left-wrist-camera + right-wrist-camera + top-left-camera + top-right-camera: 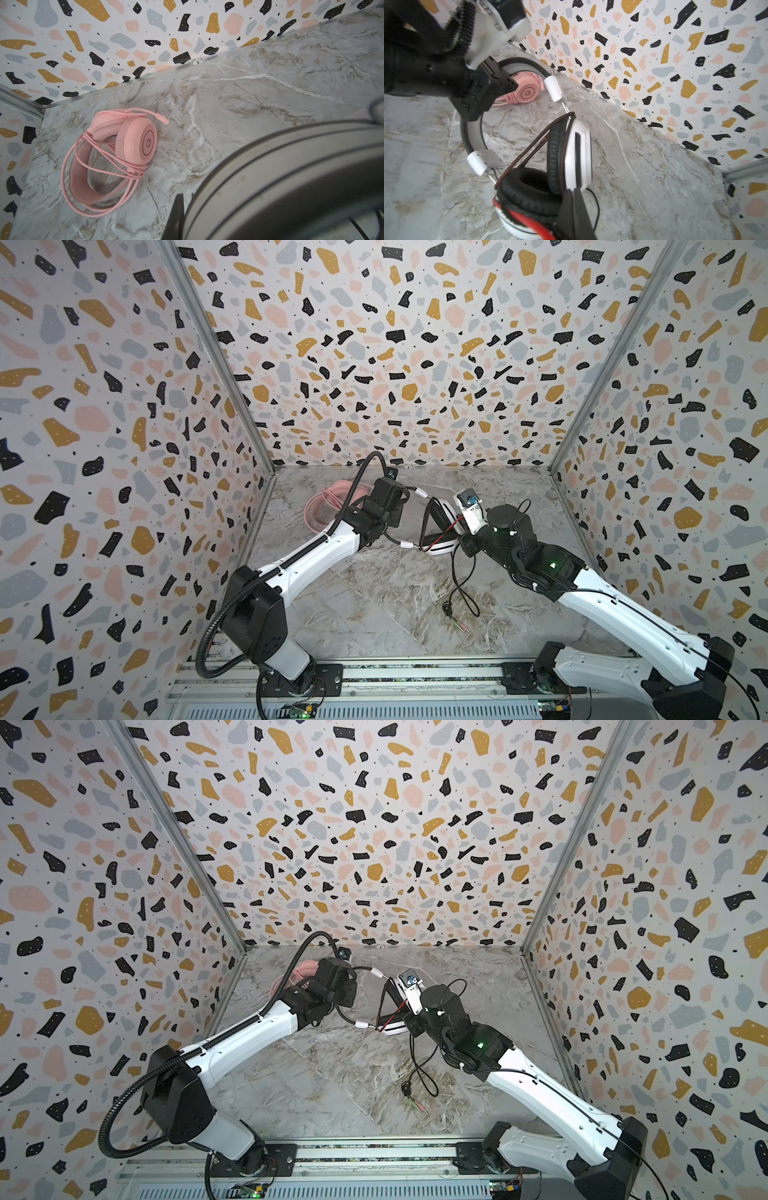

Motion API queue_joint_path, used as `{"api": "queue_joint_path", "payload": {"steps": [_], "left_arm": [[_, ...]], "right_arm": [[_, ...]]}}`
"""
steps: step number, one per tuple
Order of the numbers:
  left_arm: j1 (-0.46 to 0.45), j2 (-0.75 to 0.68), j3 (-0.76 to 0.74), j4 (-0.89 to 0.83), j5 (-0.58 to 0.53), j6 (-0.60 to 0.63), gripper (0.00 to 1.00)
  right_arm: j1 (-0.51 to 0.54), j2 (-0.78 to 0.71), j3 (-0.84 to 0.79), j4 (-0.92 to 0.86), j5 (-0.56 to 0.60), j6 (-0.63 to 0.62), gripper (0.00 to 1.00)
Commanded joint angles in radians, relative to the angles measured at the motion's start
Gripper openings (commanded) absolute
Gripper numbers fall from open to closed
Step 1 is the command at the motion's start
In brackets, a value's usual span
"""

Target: Wrap the headphones

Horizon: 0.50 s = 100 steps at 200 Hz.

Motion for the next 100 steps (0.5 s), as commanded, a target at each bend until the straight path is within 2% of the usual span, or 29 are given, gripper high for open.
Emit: {"api": "queue_joint_path", "payload": {"steps": [1, 43, 70, 100], "left_arm": [[0.006, -0.022, 0.033, 0.029, 0.059, 0.052, 0.0], [0.006, -0.038, 0.018, 0.057, 0.189, 0.092, 0.0], [0.006, -0.057, -0.009, 0.095, 0.257, 0.106, 0.0], [0.002, -0.064, -0.008, 0.117, 0.438, 0.112, 0.0]], "right_arm": [[-0.026, -0.003, 0.061, 0.037, 0.074, -0.044, 0.01], [-0.056, 0.047, 0.077, 0.071, 0.147, -0.08, 0.05], [-0.074, 0.064, 0.077, 0.106, 0.129, -0.087, 0.05], [-0.092, 0.072, 0.085, 0.135, 0.118, -0.094, 0.05]]}}
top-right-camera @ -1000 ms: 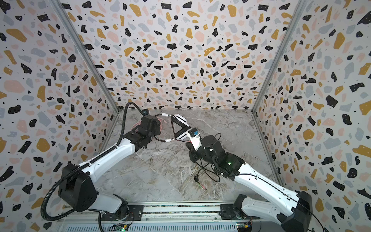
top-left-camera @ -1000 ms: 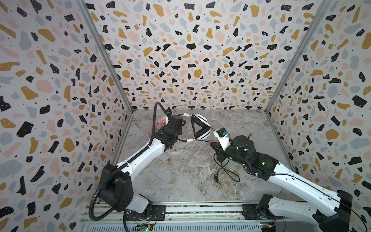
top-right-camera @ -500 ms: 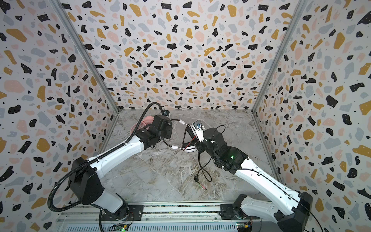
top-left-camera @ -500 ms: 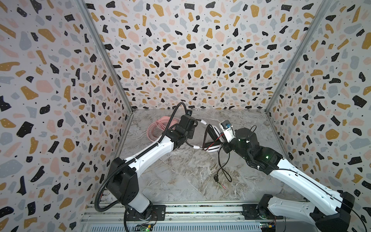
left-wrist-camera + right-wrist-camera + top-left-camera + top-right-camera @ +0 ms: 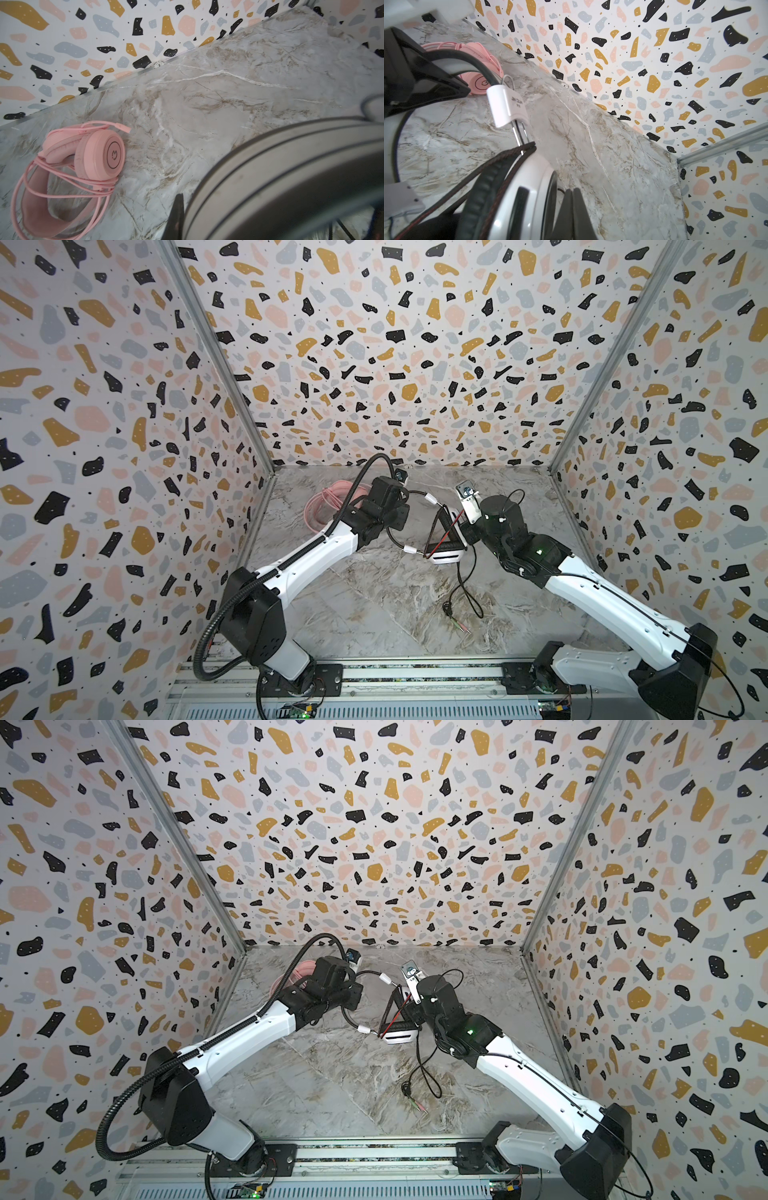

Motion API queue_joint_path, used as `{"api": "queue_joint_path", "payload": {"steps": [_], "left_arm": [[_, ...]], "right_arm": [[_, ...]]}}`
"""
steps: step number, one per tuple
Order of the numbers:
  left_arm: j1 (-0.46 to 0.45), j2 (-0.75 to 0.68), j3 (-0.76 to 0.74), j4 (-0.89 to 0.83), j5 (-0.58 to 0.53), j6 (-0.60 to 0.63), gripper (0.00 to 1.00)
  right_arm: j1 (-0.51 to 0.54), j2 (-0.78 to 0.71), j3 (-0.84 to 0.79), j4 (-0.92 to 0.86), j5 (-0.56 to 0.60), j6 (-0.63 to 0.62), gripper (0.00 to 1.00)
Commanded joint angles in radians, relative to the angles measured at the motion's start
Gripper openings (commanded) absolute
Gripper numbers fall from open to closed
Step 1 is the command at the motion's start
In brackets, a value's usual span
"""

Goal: Wrap the headphones
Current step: 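Lower the headset with the left gripper while right gripper releases the cable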

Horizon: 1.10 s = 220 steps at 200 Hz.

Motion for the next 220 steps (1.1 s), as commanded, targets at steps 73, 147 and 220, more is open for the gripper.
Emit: {"api": "queue_joint_path", "payload": {"steps": [73, 147, 220], "left_arm": [[-0.003, -0.101, -0.039, 0.154, 0.378, 0.048, 0.0], [0.0, -0.118, -0.054, 0.205, 0.593, 0.042, 0.0], [0.003, -0.174, -0.104, 0.301, 0.632, -0.007, 0.0]], "right_arm": [[-0.24, 0.005, 0.025, 0.082, -0.394, 0.103, 0.09], [-0.292, -0.026, -0.17, 0.224, -0.696, 0.214, 0.14], [-0.336, 0.105, -0.331, 0.558, -0.904, 0.363, 0.16]]}}
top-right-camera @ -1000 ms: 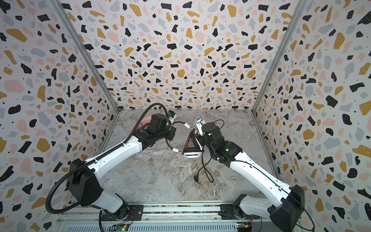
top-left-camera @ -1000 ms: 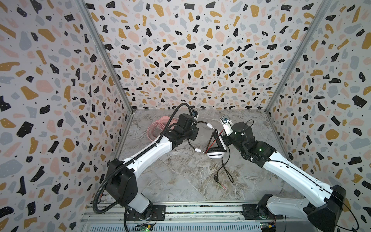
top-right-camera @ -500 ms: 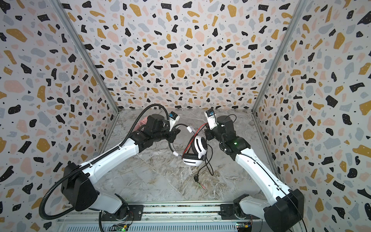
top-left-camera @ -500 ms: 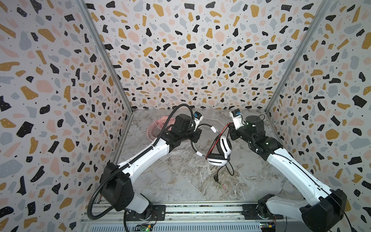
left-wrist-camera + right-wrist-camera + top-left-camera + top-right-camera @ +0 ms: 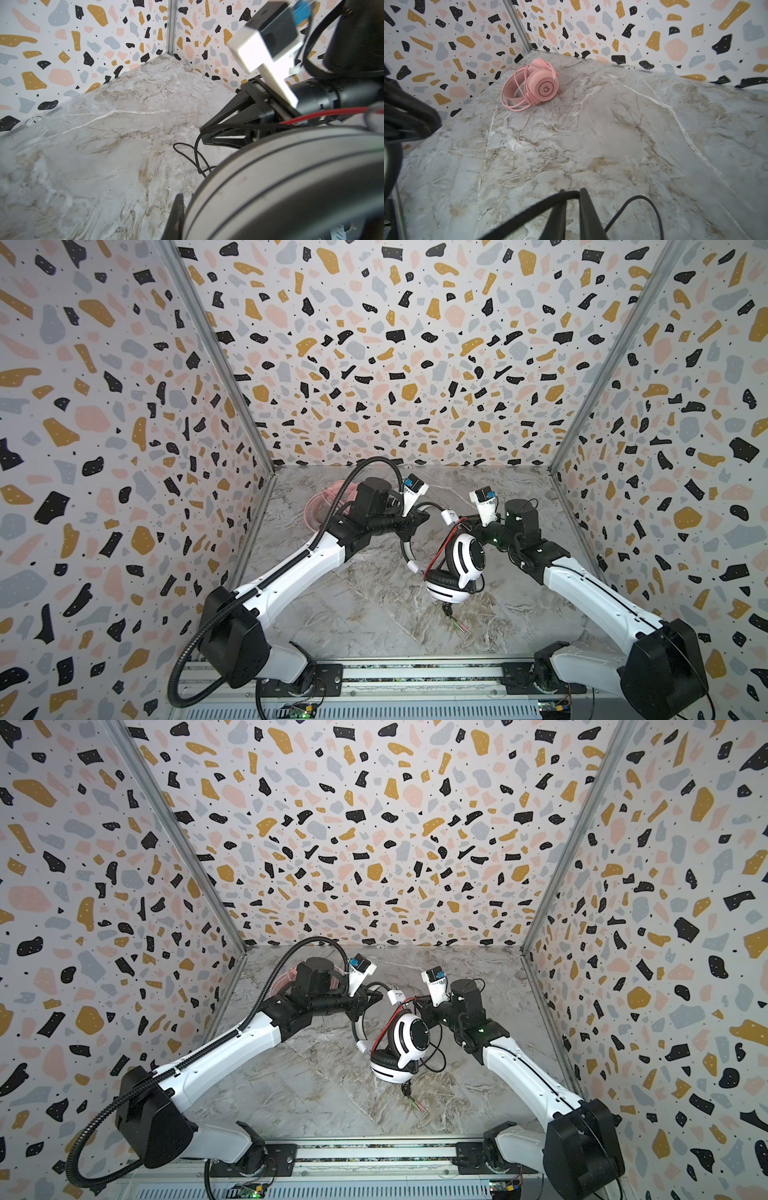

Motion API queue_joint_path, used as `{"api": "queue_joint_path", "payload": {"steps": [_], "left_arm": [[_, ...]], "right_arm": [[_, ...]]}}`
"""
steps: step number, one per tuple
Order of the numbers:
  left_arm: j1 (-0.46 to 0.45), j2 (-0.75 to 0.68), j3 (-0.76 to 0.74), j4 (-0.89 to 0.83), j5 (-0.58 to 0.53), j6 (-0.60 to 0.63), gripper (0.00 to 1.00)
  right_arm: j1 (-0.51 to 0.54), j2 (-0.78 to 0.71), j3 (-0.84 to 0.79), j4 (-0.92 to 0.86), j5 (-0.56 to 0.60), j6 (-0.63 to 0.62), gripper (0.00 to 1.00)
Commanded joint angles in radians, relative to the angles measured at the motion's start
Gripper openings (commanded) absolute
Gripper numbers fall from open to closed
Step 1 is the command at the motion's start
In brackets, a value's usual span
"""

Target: Wrap the headphones

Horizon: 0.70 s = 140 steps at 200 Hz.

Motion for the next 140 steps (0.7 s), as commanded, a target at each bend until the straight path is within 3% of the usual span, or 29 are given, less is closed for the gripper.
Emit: {"api": "queue_joint_path", "payload": {"steps": [1, 75, 140], "left_arm": [[0.003, -0.039, 0.002, 0.123, 0.06, -0.059, 0.0], [0.048, -0.043, -0.017, 0.19, 0.105, -0.125, 0.0], [0.084, -0.048, -0.029, 0.238, 0.151, -0.172, 0.0]], "right_arm": [[-0.003, 0.058, -0.015, 0.17, -0.105, 0.075, 0.16], [0.009, 0.275, -0.052, 0.458, -0.254, 0.224, 0.21], [0.089, 0.458, 0.055, 0.549, -0.237, 0.247, 0.25]]}}
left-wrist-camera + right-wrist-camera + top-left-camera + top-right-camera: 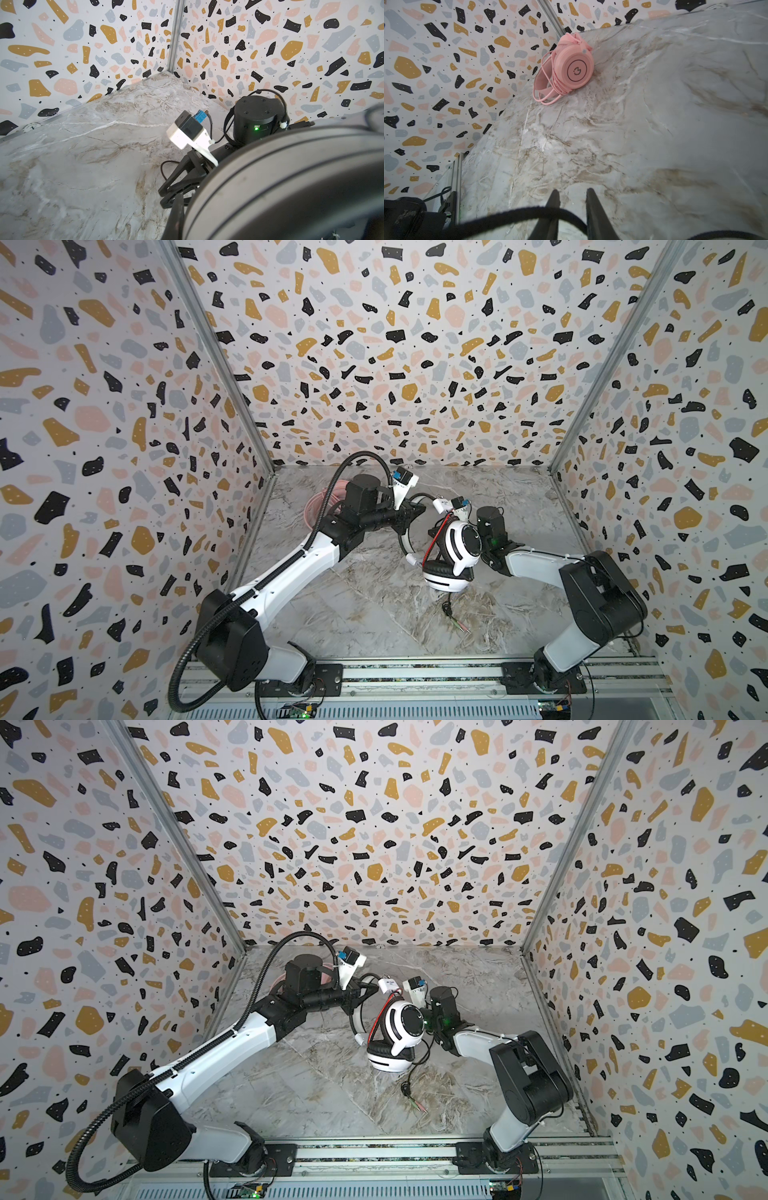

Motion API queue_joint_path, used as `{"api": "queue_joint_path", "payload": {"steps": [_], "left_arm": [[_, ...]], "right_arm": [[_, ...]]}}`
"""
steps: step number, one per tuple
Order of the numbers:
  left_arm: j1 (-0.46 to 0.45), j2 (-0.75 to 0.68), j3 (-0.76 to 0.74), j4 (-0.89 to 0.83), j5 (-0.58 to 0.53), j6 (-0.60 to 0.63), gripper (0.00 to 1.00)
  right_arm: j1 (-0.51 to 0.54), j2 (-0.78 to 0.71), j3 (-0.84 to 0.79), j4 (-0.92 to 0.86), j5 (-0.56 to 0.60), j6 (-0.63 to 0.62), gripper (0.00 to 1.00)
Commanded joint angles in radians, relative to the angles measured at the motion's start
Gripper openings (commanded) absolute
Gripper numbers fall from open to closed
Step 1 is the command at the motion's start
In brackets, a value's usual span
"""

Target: Wrap the headphones

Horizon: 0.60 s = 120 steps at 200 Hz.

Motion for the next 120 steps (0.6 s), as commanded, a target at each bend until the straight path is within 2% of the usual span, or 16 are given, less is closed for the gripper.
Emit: {"api": "queue_joint_path", "payload": {"steps": [1, 46, 72, 90, 120], "left_arm": [[0.016, -0.04, 0.0, 0.126, 0.075, -0.074, 0.0], [0.03, -0.041, -0.01, 0.163, 0.107, -0.106, 0.0], [0.036, -0.04, -0.009, 0.157, 0.1, -0.102, 0.0], [0.05, -0.042, -0.007, 0.156, 0.096, -0.108, 0.0], [0.081, -0.054, -0.012, 0.158, 0.061, -0.119, 0.0]], "right_arm": [[0.025, 0.033, 0.064, 0.08, -0.015, 0.02, 0.25], [0.061, 0.177, 0.156, 0.125, -0.042, 0.044, 0.35], [0.076, 0.239, 0.204, 0.143, -0.046, 0.064, 0.35], [0.08, 0.257, 0.206, 0.154, -0.05, 0.073, 0.29], [0.071, 0.239, 0.151, 0.162, -0.023, 0.061, 0.11]]}}
